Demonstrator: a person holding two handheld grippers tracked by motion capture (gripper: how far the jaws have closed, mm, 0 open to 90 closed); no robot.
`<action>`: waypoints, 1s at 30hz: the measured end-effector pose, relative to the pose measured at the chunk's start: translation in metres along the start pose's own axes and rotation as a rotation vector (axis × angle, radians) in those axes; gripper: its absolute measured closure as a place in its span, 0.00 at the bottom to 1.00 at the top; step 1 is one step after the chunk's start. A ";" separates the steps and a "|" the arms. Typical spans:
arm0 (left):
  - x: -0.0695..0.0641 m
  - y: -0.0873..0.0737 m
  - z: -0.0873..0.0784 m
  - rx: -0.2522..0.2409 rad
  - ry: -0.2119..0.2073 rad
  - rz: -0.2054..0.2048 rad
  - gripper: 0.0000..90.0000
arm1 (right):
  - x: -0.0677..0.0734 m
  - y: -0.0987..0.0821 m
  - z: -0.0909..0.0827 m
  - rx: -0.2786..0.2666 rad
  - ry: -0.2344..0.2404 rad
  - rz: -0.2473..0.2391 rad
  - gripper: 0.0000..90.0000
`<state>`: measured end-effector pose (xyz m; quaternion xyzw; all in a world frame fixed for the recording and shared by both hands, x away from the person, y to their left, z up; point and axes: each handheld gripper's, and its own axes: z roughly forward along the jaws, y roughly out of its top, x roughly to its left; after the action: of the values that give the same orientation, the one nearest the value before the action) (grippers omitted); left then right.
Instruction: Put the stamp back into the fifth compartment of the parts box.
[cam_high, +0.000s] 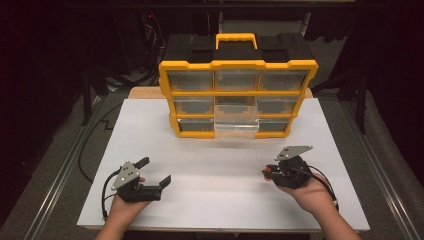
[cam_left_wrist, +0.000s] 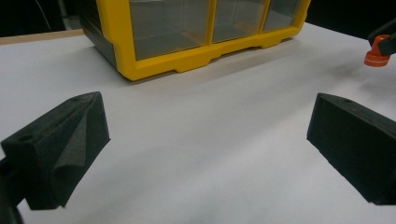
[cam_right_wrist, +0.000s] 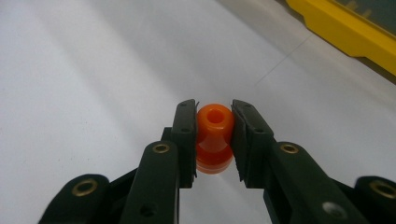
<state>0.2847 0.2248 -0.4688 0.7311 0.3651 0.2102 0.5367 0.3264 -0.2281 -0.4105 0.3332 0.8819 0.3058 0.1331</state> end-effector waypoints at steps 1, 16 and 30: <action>0.000 0.000 0.000 0.000 -0.001 0.000 0.00 | 0.000 0.002 0.000 0.010 0.003 -0.007 0.82; -0.001 0.000 0.000 -0.005 -0.010 0.011 0.00 | -0.008 0.019 0.003 0.162 0.090 -0.043 0.82; -0.003 0.000 0.000 -0.001 -0.020 0.019 0.00 | -0.008 0.032 0.005 0.263 0.147 -0.090 0.82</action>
<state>0.2831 0.2226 -0.4687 0.7362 0.3526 0.2081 0.5388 0.3503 -0.2123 -0.3943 0.2845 0.9358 0.2049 0.0370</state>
